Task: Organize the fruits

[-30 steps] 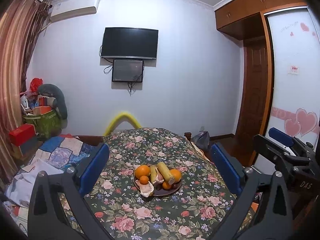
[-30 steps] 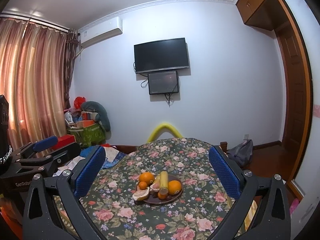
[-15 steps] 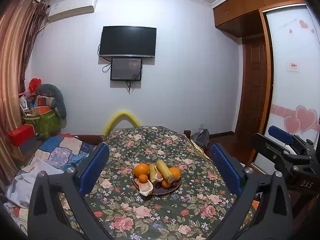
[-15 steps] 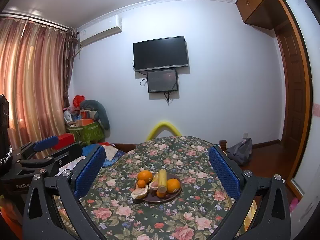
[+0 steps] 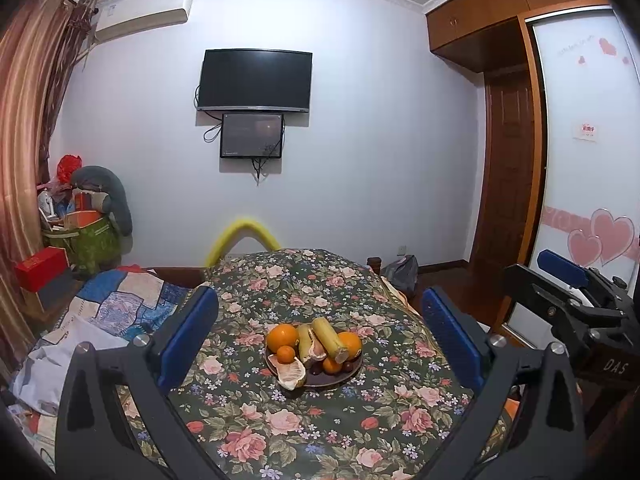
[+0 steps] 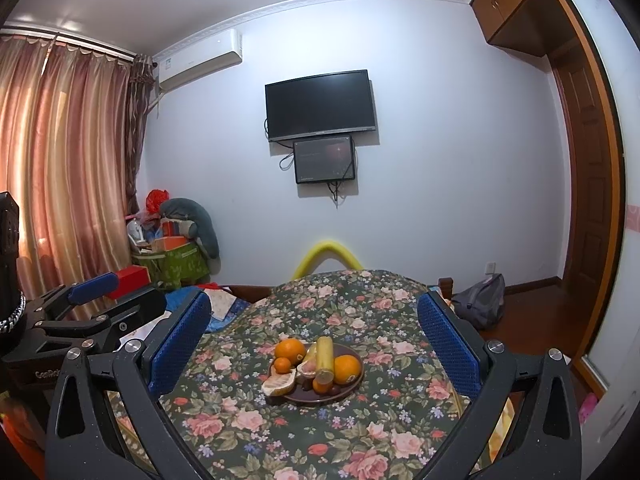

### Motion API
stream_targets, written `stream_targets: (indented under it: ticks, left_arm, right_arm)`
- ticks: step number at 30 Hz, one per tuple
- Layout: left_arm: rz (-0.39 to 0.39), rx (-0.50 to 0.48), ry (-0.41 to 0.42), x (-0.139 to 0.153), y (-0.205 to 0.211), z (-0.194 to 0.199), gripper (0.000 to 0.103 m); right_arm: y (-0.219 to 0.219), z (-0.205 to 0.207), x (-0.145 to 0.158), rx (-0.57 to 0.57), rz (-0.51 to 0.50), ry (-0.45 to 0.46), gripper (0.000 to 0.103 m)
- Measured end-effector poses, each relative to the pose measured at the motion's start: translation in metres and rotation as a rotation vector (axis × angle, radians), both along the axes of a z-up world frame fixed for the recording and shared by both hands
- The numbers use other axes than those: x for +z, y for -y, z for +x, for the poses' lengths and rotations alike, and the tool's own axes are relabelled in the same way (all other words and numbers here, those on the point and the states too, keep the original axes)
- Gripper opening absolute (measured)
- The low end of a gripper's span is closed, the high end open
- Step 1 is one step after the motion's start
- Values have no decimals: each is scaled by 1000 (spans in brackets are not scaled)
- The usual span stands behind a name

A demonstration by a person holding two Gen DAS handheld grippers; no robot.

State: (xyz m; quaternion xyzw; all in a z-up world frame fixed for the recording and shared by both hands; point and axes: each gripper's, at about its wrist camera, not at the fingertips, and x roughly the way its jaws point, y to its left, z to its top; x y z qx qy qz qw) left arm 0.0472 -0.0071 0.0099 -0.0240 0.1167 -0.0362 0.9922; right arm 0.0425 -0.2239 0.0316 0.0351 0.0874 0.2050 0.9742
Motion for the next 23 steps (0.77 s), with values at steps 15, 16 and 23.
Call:
stream_targets:
  ticks: [15, 16, 23]
  left_arm:
    - [-16, -7, -15, -3, -3, 7, 103]
    - [-16, -6, -17, -3, -3, 8, 103]
    - [-13, 0, -32, -8, -5, 16, 103]
  right_arm:
    - [-1, 4, -3, 0, -4, -13, 103]
    - [-1, 5, -4, 1, -4, -16, 103]
    - [-5, 11, -8, 2, -14, -32, 103]
